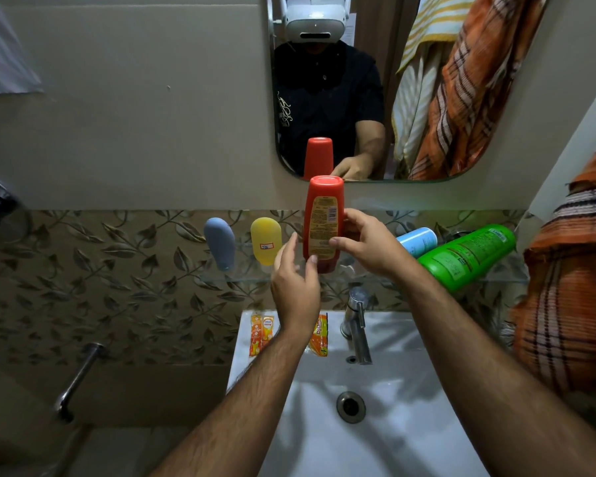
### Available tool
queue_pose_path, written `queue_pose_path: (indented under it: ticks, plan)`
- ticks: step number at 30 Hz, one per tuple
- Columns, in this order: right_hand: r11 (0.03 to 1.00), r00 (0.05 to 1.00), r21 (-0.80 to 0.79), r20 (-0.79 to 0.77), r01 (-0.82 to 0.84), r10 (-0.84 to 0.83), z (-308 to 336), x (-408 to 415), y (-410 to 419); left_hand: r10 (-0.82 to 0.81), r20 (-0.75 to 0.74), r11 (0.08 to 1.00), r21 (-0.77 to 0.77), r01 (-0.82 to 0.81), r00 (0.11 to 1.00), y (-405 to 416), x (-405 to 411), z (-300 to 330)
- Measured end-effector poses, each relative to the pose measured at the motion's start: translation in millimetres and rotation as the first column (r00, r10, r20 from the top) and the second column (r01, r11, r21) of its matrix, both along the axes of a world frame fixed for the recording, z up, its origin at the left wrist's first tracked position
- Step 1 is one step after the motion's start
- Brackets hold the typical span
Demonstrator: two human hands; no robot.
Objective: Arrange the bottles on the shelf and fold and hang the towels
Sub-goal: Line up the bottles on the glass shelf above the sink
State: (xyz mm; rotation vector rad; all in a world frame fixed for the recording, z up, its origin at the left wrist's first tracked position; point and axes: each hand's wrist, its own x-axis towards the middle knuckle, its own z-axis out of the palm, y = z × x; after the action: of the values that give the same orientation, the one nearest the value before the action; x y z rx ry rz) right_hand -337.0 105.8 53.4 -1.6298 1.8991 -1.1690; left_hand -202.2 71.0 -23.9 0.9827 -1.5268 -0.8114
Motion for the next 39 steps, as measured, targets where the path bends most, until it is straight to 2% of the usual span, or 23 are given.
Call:
queue_pose_path:
  ticks: [2,5,8,11,15,20,25,28,30,35,37,39]
  plan:
    - [0.998,0.999,-0.054,-0.021,0.028,-0.029,0,-5,4,0.05,0.019,0.986,-0.158,-0.046,0.999,9,3,-6]
    - [0.988,0.977,-0.103,-0.169,0.117,-0.134,1,-19,15,0.0,0.189,0.942,-0.331,0.064,0.982,22,0,-12]
    - [0.979,0.917,-0.104,-0.345,0.173,-0.199,2,-35,27,-0.067,0.336,0.911,-0.363,0.195,0.939,31,-12,-12]
    - [0.976,0.866,-0.068,-0.45,0.209,-0.217,2,-45,32,-0.11,0.424,0.895,-0.352,0.276,0.899,33,-23,-9]
    - [0.973,0.835,-0.011,-0.512,0.229,-0.202,-2,-54,39,-0.089,0.491,0.915,-0.304,0.266,0.867,25,-30,-5]
    - [0.972,0.826,0.014,-0.53,0.235,-0.192,-5,-61,45,-0.057,0.485,0.925,-0.304,0.23,0.873,19,-31,-5]
    - [0.986,0.851,0.043,-0.512,0.159,-0.115,-3,-67,51,-0.04,0.369,0.903,-0.384,0.191,0.929,23,-37,12]
    - [0.99,0.842,-0.042,-0.522,0.135,-0.137,-3,-72,51,-0.062,0.275,0.899,-0.403,0.174,0.959,27,-44,32]
    - [0.987,0.869,-0.117,-0.47,0.113,-0.155,-3,-74,51,-0.107,0.184,0.905,-0.389,0.172,0.977,29,-48,44]
    - [0.986,0.985,-0.124,-0.116,0.115,-0.13,7,-85,52,-0.25,-0.08,0.947,-0.226,0.226,0.965,36,-56,50]
    - [0.989,0.994,-0.104,0.036,0.104,-0.101,10,-90,52,-0.282,-0.07,0.953,-0.139,0.27,0.957,37,-59,42]
    - [0.99,0.979,-0.103,0.19,0.096,-0.075,11,-93,52,-0.318,0.01,0.947,-0.051,0.318,0.948,35,-64,35]
